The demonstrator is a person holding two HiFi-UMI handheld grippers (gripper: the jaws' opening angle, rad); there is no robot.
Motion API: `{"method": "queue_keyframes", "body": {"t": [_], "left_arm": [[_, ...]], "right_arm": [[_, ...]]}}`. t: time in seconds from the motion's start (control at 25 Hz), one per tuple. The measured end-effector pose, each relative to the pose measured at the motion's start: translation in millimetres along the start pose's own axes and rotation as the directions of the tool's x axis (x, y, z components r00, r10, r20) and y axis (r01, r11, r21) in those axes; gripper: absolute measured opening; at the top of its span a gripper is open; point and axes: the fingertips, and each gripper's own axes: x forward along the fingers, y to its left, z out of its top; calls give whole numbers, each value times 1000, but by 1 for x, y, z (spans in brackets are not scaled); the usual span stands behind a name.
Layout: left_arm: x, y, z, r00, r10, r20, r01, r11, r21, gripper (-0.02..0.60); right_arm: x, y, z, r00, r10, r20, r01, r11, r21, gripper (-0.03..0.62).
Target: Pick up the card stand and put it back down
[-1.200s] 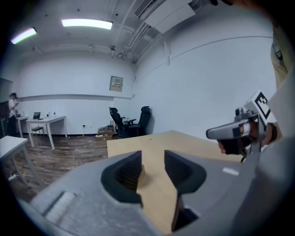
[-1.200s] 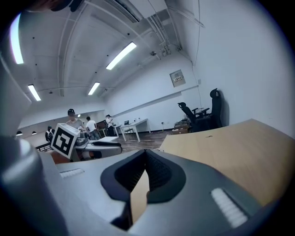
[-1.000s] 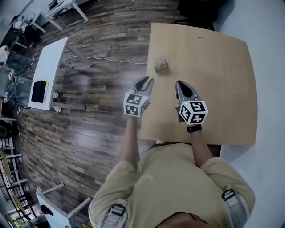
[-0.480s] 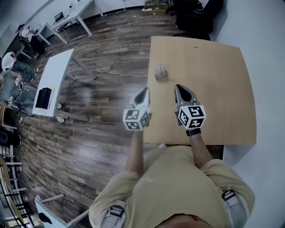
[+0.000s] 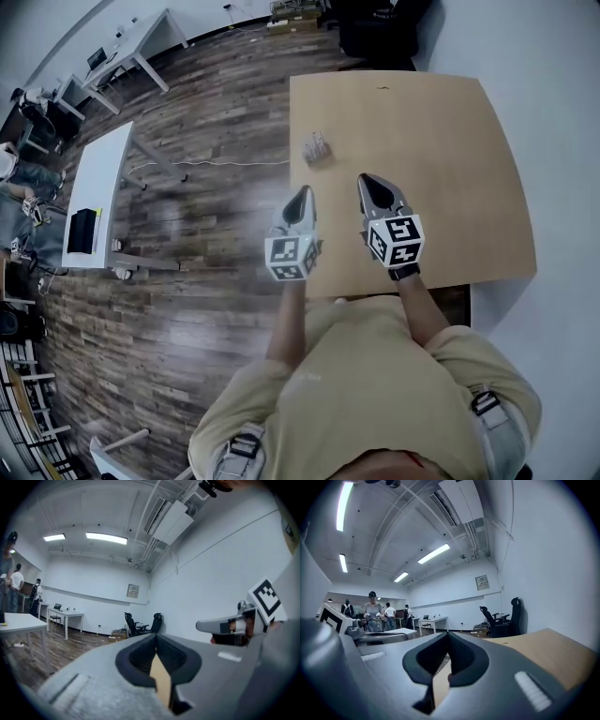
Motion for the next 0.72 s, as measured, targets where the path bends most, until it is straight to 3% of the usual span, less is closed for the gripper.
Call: {"method": "queue_keyframes", "body": {"t": [0.52,0.72], "left_arm": [[12,5,-12,999,2,-40,-3,1000,-26,3],[28,21,-38,997,6,-80,-9,999,-44,3]], "right_arm": [[6,-9,-2,1000,-3,-30,2,999,-32,3],[26,-13,-21,997,15,-76,-19,999,-45,3]]}}
